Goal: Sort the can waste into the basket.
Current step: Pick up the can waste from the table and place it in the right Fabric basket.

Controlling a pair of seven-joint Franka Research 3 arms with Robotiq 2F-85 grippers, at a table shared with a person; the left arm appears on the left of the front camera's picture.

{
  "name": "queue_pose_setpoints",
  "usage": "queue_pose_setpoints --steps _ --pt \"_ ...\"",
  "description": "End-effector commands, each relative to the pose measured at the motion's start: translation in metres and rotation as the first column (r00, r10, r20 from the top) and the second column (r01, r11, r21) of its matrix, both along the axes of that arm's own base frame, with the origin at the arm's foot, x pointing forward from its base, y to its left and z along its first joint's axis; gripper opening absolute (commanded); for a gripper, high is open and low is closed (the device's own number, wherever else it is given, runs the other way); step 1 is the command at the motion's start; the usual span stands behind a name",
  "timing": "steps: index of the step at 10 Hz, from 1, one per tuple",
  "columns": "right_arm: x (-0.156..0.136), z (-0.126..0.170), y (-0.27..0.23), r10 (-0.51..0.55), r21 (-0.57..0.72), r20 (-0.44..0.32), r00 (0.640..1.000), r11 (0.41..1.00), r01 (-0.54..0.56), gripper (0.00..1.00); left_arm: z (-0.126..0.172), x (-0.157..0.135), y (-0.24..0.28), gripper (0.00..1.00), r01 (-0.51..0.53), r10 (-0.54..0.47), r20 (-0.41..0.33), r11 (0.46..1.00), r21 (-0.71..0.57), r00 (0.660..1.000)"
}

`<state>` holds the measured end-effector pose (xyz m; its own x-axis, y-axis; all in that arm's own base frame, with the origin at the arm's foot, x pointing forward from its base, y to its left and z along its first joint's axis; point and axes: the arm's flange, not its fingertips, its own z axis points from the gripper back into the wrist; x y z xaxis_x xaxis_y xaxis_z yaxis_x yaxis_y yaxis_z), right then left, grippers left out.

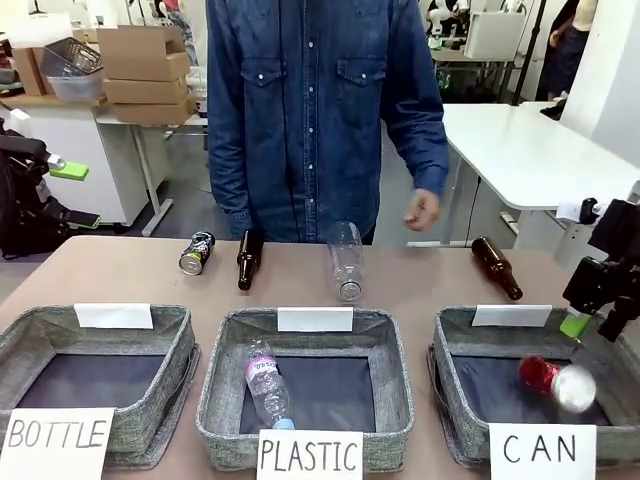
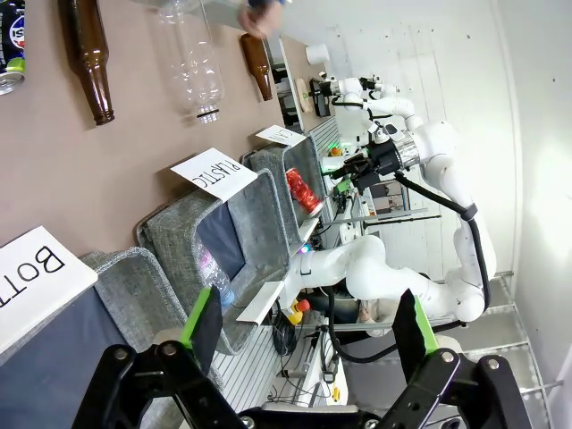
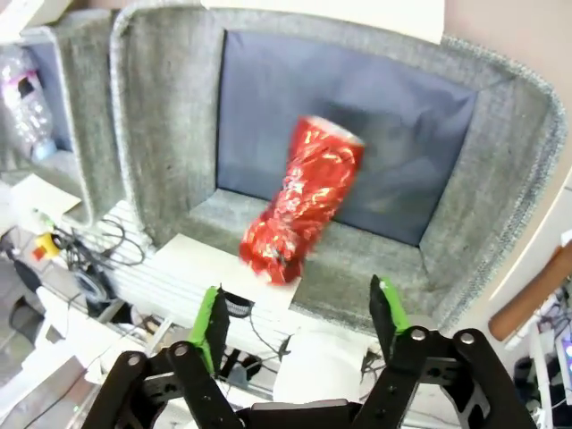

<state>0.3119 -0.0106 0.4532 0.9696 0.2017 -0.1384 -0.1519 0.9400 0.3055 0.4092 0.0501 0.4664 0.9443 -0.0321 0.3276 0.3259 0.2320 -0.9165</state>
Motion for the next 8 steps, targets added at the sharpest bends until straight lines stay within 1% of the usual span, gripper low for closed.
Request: queue_pose_setpoints --steps 1,3,4,5,6,7,8 --pt "-0.003 -0.004 -0.001 -0.020 0.042 0.027 0.999 0.999 0.019 1.00 0.000 -0.002 -0.002 1.00 0.003 -0.002 0.023 1.000 -0.023 1.000" --pt "-0.002 -0.005 -0.002 -0.026 0.071 0.030 0.999 0.997 0.024 1.00 0.000 -0.002 -0.002 1.00 0.003 -0.002 0.023 1.000 -0.023 1.000" --pt "0.000 -0.004 -0.003 -0.031 0.120 0.038 0.999 0.992 0.026 1.00 0.000 -0.002 -0.002 1.00 0.003 -0.002 0.023 1.000 -0.023 1.000" --pt "0.001 0.004 -0.008 -0.087 0.277 0.050 0.995 0.958 0.070 1.00 0.000 -0.002 -0.002 1.00 0.003 -0.002 0.023 1.000 -0.023 1.000" --pt "0.000 0.018 -0.018 -0.176 0.533 0.091 0.980 0.840 0.102 1.00 0.000 -0.002 -0.002 1.00 0.003 -0.002 0.023 1.000 -0.023 1.000" --pt "0.000 0.032 -0.033 -0.305 0.788 -0.029 0.952 0.580 0.209 1.00 0.000 -0.002 -0.002 1.00 0.003 -0.002 0.023 1.000 -0.023 1.000" --pt "0.003 0.035 -0.045 -0.345 0.859 -0.124 0.930 0.432 0.275 1.00 0.000 -0.002 -0.002 1.00 0.003 -0.002 0.023 1.000 -0.023 1.000"
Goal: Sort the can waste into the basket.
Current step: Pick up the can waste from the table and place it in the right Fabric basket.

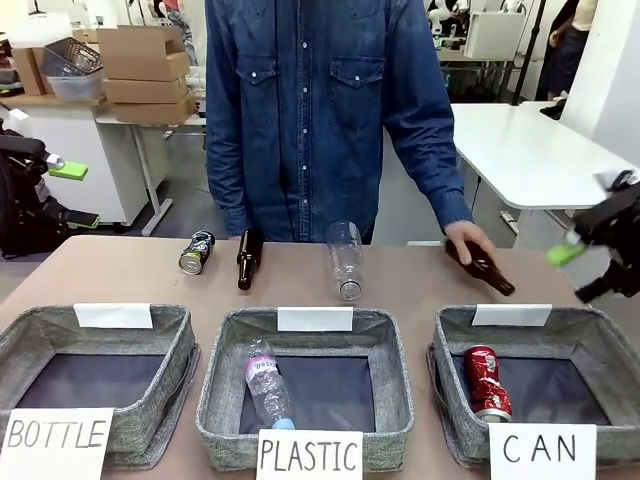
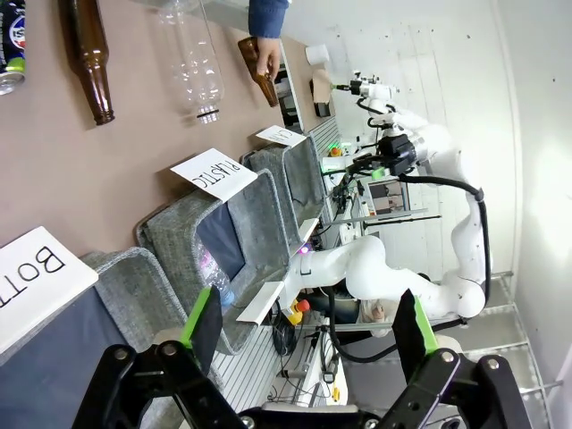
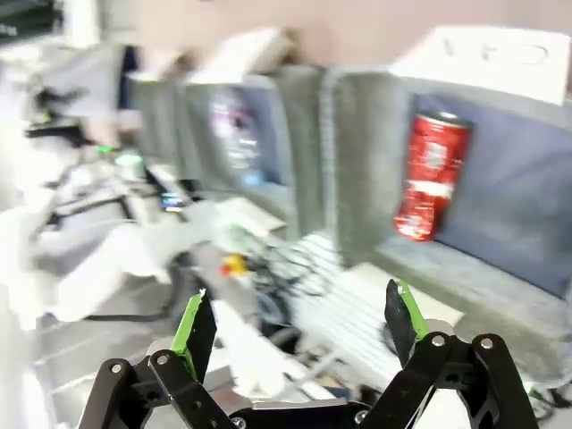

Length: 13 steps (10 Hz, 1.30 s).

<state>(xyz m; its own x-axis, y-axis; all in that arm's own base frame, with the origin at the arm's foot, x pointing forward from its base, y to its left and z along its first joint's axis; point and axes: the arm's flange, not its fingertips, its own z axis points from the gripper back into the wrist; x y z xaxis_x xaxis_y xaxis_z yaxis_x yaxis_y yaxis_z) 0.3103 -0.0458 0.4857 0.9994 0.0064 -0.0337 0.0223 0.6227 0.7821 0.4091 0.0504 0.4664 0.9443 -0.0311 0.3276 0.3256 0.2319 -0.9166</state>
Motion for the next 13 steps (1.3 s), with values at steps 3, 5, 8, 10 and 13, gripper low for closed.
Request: queue_pose_setpoints --steps 3,5,8,10,13 --pt "0.024 -0.009 -0.034 -0.324 0.642 -0.032 0.946 0.719 0.268 1.00 0.000 -0.002 -0.002 1.00 0.004 -0.003 0.023 1.000 -0.022 1.000" --pt "0.004 0.009 -0.025 -0.119 0.309 -0.028 0.993 0.943 0.122 1.00 0.000 -0.002 -0.002 1.00 0.004 -0.003 0.023 1.000 -0.022 1.000" --pt "0.004 0.009 -0.025 -0.119 0.309 -0.028 0.993 0.943 0.122 1.00 0.000 -0.002 -0.002 1.00 0.004 -0.003 0.023 1.000 -0.022 1.000" --pt "0.004 0.009 -0.025 -0.119 0.309 -0.028 0.993 0.943 0.122 1.00 0.000 -0.002 -0.002 1.00 0.004 -0.003 0.023 1.000 -0.022 1.000" --pt "0.004 0.009 -0.025 -0.119 0.309 -0.028 0.993 0.943 0.122 1.00 0.000 -0.002 -0.002 1.00 0.004 -0.003 0.023 1.000 -0.022 1.000"
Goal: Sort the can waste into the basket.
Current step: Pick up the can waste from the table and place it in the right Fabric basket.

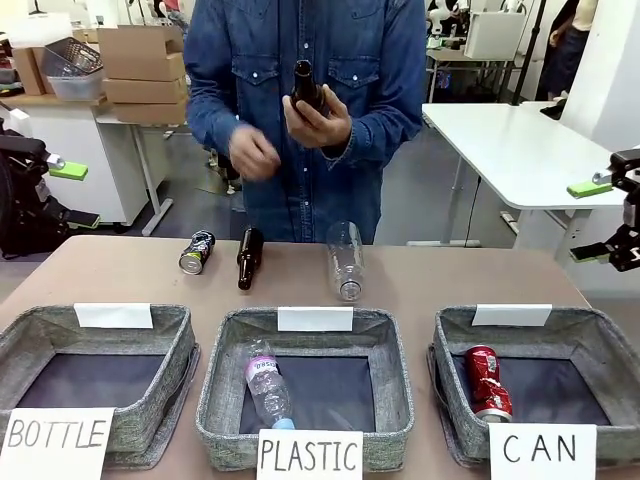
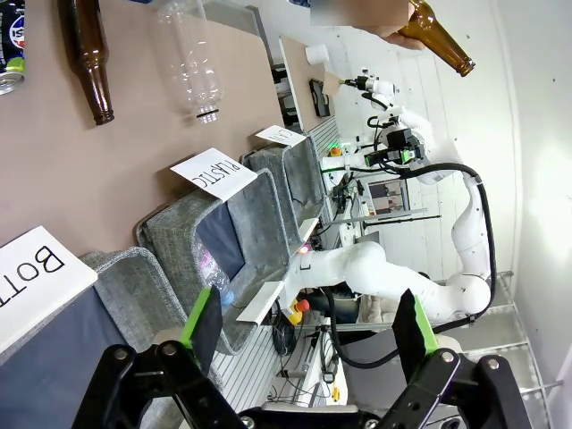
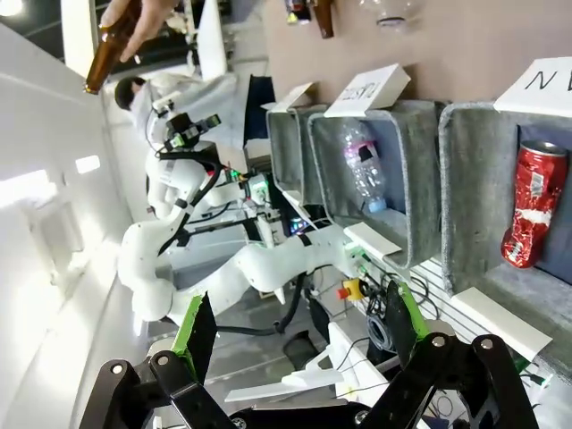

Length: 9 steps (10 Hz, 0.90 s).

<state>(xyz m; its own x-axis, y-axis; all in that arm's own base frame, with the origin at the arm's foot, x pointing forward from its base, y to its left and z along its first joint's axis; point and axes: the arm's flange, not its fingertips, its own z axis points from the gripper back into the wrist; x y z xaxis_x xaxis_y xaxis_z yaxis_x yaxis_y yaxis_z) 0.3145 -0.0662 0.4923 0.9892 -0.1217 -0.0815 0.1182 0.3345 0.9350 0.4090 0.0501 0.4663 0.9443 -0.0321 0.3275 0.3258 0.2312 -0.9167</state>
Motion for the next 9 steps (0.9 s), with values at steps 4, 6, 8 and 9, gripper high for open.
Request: queue_pose_setpoints --steps 4,6,8,9 --pt "0.000 0.002 -0.004 0.020 -0.006 0.023 1.000 1.000 -0.020 1.00 0.022 -0.022 0.016 1.00 0.100 -0.098 0.055 0.994 -0.042 0.994" --pt "0.000 0.002 -0.004 0.020 -0.006 0.023 1.000 1.000 -0.020 1.00 0.043 -0.033 0.064 1.00 0.047 -0.049 0.068 0.998 0.040 0.996" --pt "0.000 0.002 -0.004 0.020 -0.006 0.023 1.000 1.000 -0.020 1.00 0.070 -0.053 0.120 1.00 -0.031 0.025 0.077 0.996 0.078 0.997" --pt "0.000 0.002 -0.004 0.020 -0.006 0.023 1.000 1.000 -0.020 1.00 0.083 -0.071 0.142 1.00 -0.080 0.069 0.103 0.991 0.104 0.992"
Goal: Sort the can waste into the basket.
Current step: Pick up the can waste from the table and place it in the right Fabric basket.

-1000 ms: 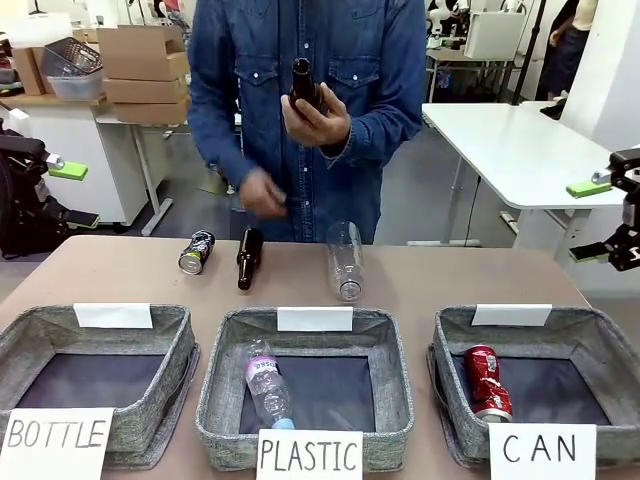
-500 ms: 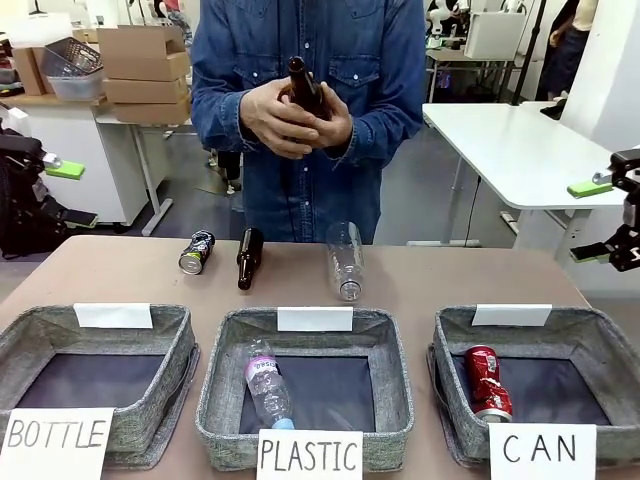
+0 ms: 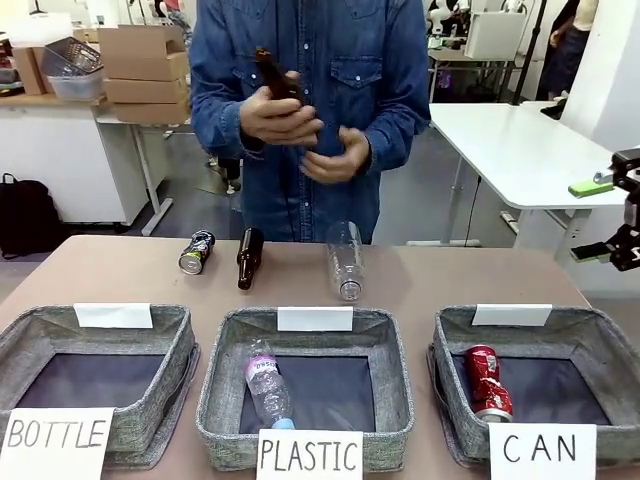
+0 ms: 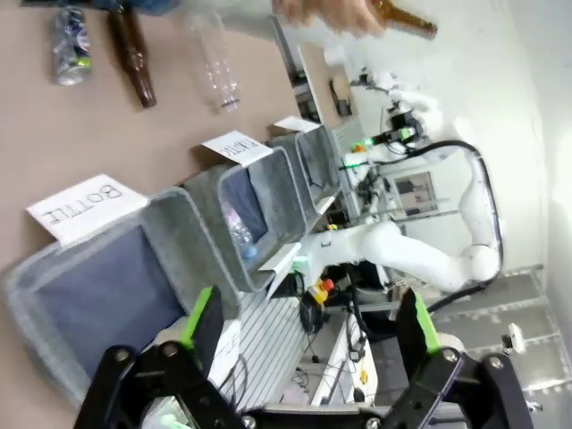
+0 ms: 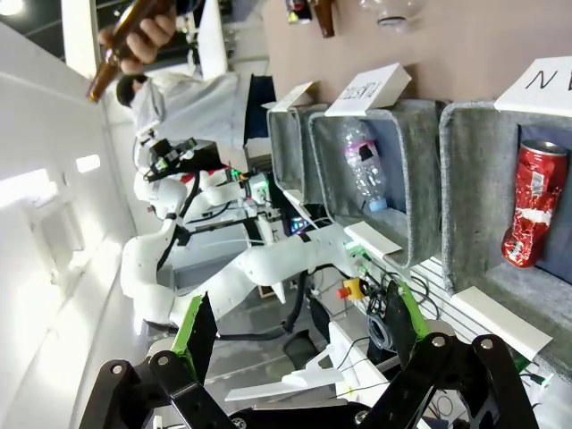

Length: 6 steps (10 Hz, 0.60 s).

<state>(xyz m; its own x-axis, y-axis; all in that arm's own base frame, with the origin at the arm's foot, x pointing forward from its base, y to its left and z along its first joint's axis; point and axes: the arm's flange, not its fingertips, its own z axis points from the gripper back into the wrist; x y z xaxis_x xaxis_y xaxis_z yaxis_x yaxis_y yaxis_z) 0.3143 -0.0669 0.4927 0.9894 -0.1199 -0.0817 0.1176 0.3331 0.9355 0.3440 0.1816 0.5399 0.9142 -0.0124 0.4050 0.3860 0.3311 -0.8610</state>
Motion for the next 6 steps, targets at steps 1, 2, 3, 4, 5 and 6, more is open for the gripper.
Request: queue_pose_setpoints --steps 1,2,3,4,5,6 --pt "0.000 0.002 -0.004 0.019 -0.008 0.023 1.000 1.000 -0.018 1.00 0.022 -0.023 0.026 1.00 -0.044 0.043 0.056 0.999 0.017 0.997" --pt "0.000 0.002 -0.004 0.019 -0.008 0.023 1.000 1.000 -0.018 1.00 0.031 -0.044 0.037 1.00 -0.078 0.076 0.108 0.997 0.020 0.991" --pt "0.000 0.002 -0.004 0.019 -0.008 0.023 1.000 1.000 -0.018 1.00 0.043 -0.067 0.045 1.00 -0.137 0.132 0.180 0.990 0.017 0.975" --pt "0.000 0.002 -0.004 0.019 -0.008 0.023 1.000 1.000 -0.018 1.00 0.051 -0.081 0.046 1.00 -0.144 0.138 0.227 0.990 0.009 0.964" --pt "0.000 0.002 -0.004 0.019 -0.008 0.023 1.000 1.000 -0.018 1.00 0.056 -0.088 0.044 1.00 -0.162 0.152 0.251 0.986 0.022 0.956" --pt "0.000 0.002 -0.004 0.019 -0.008 0.023 1.000 1.000 -0.018 1.00 0.058 -0.084 0.040 1.00 -0.164 0.150 0.249 0.986 0.037 0.957"
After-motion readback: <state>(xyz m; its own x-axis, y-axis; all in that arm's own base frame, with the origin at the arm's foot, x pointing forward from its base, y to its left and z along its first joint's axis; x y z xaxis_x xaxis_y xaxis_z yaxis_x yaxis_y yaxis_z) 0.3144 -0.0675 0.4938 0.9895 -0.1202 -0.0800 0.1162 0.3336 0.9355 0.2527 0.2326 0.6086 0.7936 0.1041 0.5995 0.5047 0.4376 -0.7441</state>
